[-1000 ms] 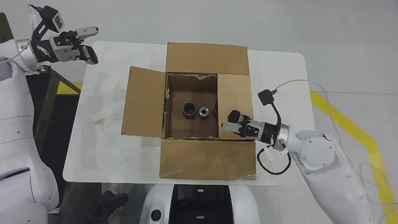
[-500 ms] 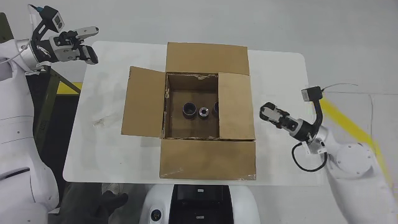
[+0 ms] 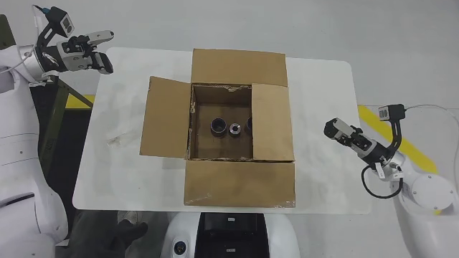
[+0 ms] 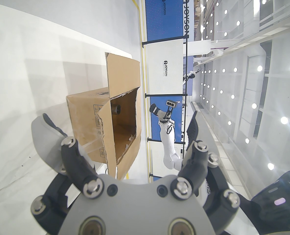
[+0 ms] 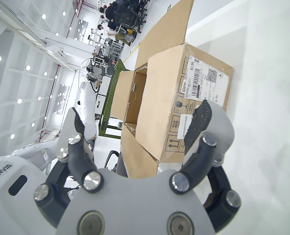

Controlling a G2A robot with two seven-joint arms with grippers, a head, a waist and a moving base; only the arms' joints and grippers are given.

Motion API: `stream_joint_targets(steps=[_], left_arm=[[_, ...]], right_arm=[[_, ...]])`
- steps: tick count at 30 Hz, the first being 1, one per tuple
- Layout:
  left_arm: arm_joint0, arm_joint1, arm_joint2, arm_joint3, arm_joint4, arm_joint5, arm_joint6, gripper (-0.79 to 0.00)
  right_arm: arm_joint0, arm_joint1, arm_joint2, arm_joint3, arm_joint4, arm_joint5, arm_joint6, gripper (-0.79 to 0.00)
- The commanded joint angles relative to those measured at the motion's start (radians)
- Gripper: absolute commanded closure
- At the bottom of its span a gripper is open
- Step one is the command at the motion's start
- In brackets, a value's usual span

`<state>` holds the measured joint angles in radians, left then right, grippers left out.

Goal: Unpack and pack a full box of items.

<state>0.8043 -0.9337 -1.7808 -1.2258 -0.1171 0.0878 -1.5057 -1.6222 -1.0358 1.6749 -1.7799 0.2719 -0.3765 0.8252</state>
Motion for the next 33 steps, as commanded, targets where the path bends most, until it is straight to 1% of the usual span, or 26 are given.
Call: stream_joint_targets(steps=[1,26,29,33], left_arm=[[0.0,0.0,0.0,0.0,0.0,0.0,0.0,-0.785],[0.0,0.0,0.0,0.0,0.0,0.0,0.0,-0.785],[0.036,-0.001,0.017,-0.018,-0.007,-0.026,0.027,-0.785],[0.079,0.002,0.03,-0.034,-0.031,-0.067,0.032,-0.785]], right_arm=[[0.0,0.0,0.0,0.0,-0.001,0.0,0.0,-0.785],[0.0,0.0,0.0,0.0,-0.001,0.0,0.0,-0.785],[0.0,0.0,0.0,0.0,-0.001,0.0,0.0,-0.785],[0.0,0.0,0.0,0.0,-0.001,0.0,0.0,-0.785]])
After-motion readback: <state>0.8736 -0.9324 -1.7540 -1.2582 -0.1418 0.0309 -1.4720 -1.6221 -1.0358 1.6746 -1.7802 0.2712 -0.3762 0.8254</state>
